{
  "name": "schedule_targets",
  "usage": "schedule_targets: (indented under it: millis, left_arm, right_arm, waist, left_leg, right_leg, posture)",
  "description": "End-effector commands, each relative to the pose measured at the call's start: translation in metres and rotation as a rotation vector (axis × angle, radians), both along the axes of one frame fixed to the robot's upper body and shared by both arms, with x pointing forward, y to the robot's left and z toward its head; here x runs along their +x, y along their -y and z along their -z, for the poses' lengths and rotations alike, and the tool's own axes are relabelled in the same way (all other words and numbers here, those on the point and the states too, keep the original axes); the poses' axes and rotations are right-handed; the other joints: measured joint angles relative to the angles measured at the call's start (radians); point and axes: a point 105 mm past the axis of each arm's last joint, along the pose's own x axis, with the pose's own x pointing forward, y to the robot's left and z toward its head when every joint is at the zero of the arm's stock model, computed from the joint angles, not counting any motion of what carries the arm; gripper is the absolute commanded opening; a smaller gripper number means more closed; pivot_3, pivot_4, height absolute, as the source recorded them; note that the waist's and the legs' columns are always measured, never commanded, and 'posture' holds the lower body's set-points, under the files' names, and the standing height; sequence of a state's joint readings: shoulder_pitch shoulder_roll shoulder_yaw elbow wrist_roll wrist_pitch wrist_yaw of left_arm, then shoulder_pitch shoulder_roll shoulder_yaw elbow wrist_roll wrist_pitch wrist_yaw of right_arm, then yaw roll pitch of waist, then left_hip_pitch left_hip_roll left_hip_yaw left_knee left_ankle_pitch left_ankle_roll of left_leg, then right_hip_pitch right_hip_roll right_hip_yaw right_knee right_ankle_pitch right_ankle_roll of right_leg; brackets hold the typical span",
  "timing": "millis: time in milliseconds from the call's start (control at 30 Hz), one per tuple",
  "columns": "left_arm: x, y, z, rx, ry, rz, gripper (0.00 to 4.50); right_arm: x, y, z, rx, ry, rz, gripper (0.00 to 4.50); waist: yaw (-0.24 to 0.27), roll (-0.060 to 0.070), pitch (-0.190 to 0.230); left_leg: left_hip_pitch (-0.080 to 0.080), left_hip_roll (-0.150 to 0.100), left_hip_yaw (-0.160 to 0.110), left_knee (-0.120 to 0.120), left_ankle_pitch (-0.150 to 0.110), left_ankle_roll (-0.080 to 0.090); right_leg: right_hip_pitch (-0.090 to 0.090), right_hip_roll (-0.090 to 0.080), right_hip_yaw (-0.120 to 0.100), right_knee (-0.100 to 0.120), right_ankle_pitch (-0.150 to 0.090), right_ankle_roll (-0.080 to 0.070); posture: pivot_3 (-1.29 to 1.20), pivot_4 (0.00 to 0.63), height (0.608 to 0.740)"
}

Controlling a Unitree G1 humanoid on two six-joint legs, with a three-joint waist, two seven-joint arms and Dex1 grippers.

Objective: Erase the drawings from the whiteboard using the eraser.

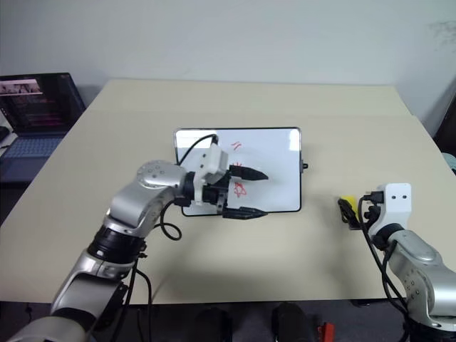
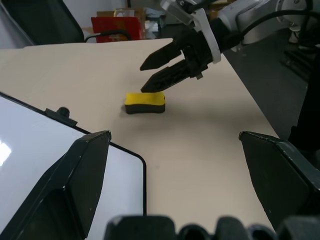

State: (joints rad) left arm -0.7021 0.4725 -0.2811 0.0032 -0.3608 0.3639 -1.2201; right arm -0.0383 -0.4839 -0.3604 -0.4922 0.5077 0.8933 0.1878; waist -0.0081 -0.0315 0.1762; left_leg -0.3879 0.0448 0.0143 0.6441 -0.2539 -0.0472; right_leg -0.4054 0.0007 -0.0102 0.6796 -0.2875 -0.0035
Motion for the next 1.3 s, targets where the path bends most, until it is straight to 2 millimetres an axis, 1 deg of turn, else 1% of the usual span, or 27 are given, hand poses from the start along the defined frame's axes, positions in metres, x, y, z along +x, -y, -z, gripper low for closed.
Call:
schedule_targets:
  millis: [33, 133, 333, 433, 767, 1067, 1300]
  left_arm:
    - [0.001, 0.004, -0.005, 0.004, 0.042, 0.015, 4.5]
    - [0.005, 0.007, -0.005, 0.003, 0.055, 0.004, 4.5]
    - [0.006, 0.007, 0.005, 0.027, 0.049, -0.003, 4.5]
    - [0.007, 0.007, 0.005, 0.027, 0.048, -0.001, 4.5]
    - [0.004, 0.013, 0.009, 0.035, 0.058, 0.025, 4.5]
    - [0.003, 0.01, 0.01, 0.041, 0.063, 0.022, 4.5]
    - [0.003, 0.009, 0.011, 0.042, 0.064, 0.011, 4.5]
  right_arm:
    - [0.001, -0.004, -0.008, -0.01, 0.004, -0.051, 4.48]
    - [-0.001, -0.007, -0.007, -0.003, -0.025, -0.094, 4.48]
    - [0.003, -0.003, -0.003, -0.015, -0.054, -0.071, 4.48]
    - [0.005, -0.003, -0.002, -0.021, -0.058, -0.064, 4.48]
    - [0.023, 0.014, 0.006, 0.009, -0.082, 0.011, 4.48]
    - [0.029, 0.004, 0.013, 0.052, -0.095, -0.017, 4.48]
    - [0.034, 0.004, 0.017, 0.048, -0.1, -0.019, 4.48]
  waist:
    - [0.0, 0.0, 0.0]
    - [0.002, 0.0, 0.0]
    - [0.001, 0.0, 0.0]
    - [0.001, 0.0, 0.0]
    - [0.001, 0.0, 0.0]
    - [0.0, 0.0, 0.0]
    - [0.0, 0.0, 0.0]
  left_leg:
    - [0.0, 0.0, 0.0, 0.0, 0.0, 0.0]
    - [0.0, 0.0, 0.0, 0.0, 0.0, 0.0]
    - [-0.001, 0.0, 0.0, 0.001, 0.0, 0.0]
    - [-0.001, 0.0, 0.0, 0.001, 0.0, 0.0]
    - [-0.001, 0.0, 0.0, 0.001, 0.0, 0.0]
    - [-0.001, 0.0, 0.0, 0.001, 0.0, 0.0]
    - [-0.001, 0.0, 0.0, 0.001, 0.0, 0.0]
  right_leg:
    - [0.0, 0.0, 0.0, 0.0, 0.0, 0.0]
    - [0.0, 0.0, 0.0, 0.0, 0.0, 0.0]
    - [0.0, 0.0, 0.0, 0.0, 0.0, 0.0]
    - [0.0, 0.0, 0.0, 0.0, 0.0, 0.0]
    - [0.0, 0.0, 0.0, 0.0, 0.0, 0.0]
    - [0.0, 0.0, 0.0, 0.0, 0.0, 0.0]
    - [0.0, 0.0, 0.0, 0.0, 0.0, 0.0]
  posture:
    - [0.0, 0.15, 0.74]
    - [0.0, 0.15, 0.74]
    - [0.0, 0.15, 0.74]
    - [0.0, 0.15, 0.74]
    - [0.0, 0.15, 0.74]
    - [0.0, 0.15, 0.74]
    - [0.0, 0.15, 0.74]
